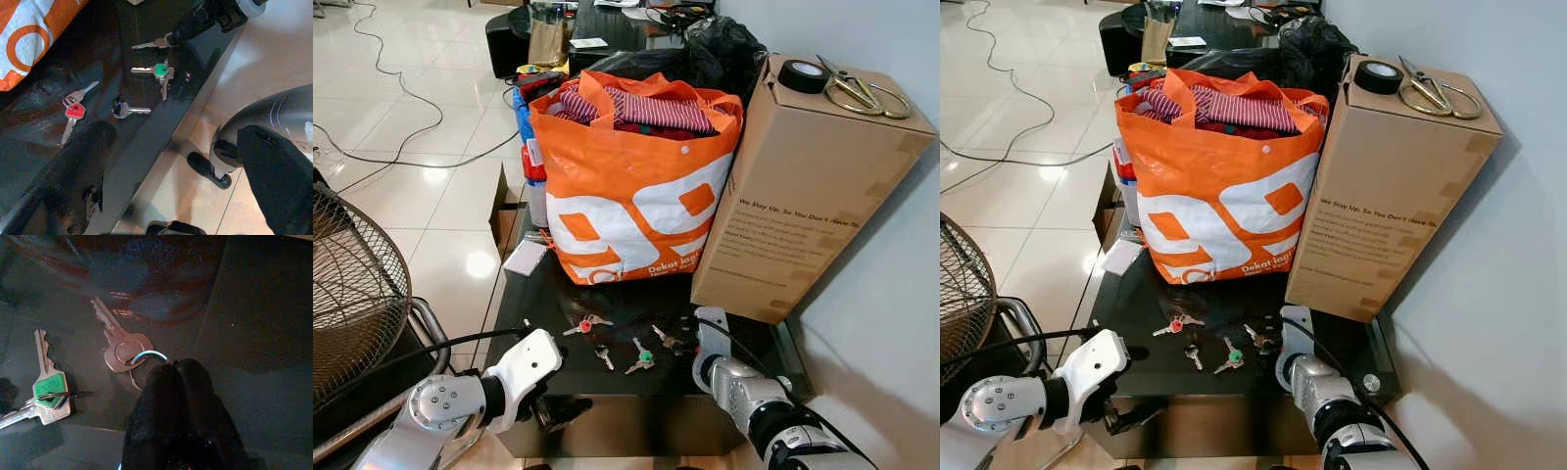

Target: Hang keys on a hook

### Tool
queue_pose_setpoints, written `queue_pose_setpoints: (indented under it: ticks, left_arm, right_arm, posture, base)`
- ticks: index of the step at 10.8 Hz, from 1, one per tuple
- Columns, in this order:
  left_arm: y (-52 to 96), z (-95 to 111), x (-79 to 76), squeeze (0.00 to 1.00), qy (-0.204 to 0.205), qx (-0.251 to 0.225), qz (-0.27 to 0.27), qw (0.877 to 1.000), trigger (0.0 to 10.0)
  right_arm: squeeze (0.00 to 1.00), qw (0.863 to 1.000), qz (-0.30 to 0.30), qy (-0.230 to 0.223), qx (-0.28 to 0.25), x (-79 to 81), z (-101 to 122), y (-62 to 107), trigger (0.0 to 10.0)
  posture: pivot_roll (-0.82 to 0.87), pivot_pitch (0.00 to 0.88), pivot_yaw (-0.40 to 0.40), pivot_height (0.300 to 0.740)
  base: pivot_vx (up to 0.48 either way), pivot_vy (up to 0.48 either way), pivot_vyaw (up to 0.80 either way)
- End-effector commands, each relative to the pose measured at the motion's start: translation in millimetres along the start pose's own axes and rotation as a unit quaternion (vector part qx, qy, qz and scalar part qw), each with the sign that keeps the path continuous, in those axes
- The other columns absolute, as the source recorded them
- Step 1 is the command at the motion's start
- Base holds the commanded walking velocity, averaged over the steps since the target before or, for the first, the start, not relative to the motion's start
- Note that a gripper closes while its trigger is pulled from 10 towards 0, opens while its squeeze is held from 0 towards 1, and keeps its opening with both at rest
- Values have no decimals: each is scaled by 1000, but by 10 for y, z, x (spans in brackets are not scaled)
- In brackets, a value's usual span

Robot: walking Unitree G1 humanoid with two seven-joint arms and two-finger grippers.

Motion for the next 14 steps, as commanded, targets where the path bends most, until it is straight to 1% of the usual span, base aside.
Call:
queue_pose_setpoints:
  ticks: [1,3,4,5,6,7,8,9,10,11,12,14]
  left_arm:
    - [8,42,-3,0,-5,-6,2,1000,10000]
    - [2,45,21,0,-5,-6,5,1000,10000]
    - [-11,47,36,0,-8,-6,5,1000,10000]
    - [-23,54,41,0,-10,-7,5,1000,10000]
    - [-50,72,51,0,-15,-10,3,1000,10000]
    - [-80,96,83,0,-19,-13,4,1000,10000]
    - [-99,108,108,0,-22,-15,6,1000,10000]
    - [-120,125,131,0,-24,-17,7,1000,10000]
    - [-127,131,132,0,-25,-18,6,1000,10000]
    - [-135,127,121,0,-25,-19,2,999,10000]
    - [-130,118,105,0,-25,-18,-1,1000,10000]
    - [-125,110,96,0,-25,-17,-3,1000,10000]
  right_arm:
    - [0,1000,2,-7,-10,12,73,-4,0]
    - [0,1000,6,-7,-14,38,114,-7,0]
    - [0,1000,9,-9,-23,31,169,-2,0]
    - [0,1000,12,4,-27,25,215,4,0]
    - [0,998,20,49,-30,19,282,15,0]
    - [0,996,33,70,-36,21,371,36,0]
    - [0,995,40,81,-41,16,416,50,0]
    - [0,993,49,100,-40,5,422,66,0]
    - [0,992,51,116,-27,-11,358,67,0]
    - [0,990,37,135,7,-70,200,54,2745]
    - [0,988,10,149,37,-150,45,44,10000]
    - [0,987,-11,154,47,-211,-5,45,10000]
  posture:
    - [-39,0,-74,740]
    - [-39,0,-70,740]
    - [-42,0,-62,740]
    - [-45,0,-55,740]
    - [-53,0,-47,740]
    - [-60,0,-40,740]
    - [-63,0,-37,740]
    - [-63,0,-37,740]
    - [-63,0,-37,740]
    - [-68,0,-30,740]
    - [-68,0,-29,740]
    - [-69,0,-29,740]
  base:
    - [0,0,0]
    - [0,0,0]
    - [0,0,0]
    - [0,0,0]
    - [0,0,0]
    - [0,0,0]
    - [0,0,0]
    - [0,0,0]
    - [0,0,0]
    - [0,0,0]
    - [0,0,0]
    - [0,0,0]
Point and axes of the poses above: a point about 5 cm out from each wrist's last joint towards the gripper, its own y axis pointing back from the gripper into the wrist, its own z axis along the axis of the wrist's last joint, x = y × z, the point moved 5 cm from there along -y, pointing out of the wrist towards the gripper, and after that the axes turned 12 degrees about -y, right-handed, at the moved point
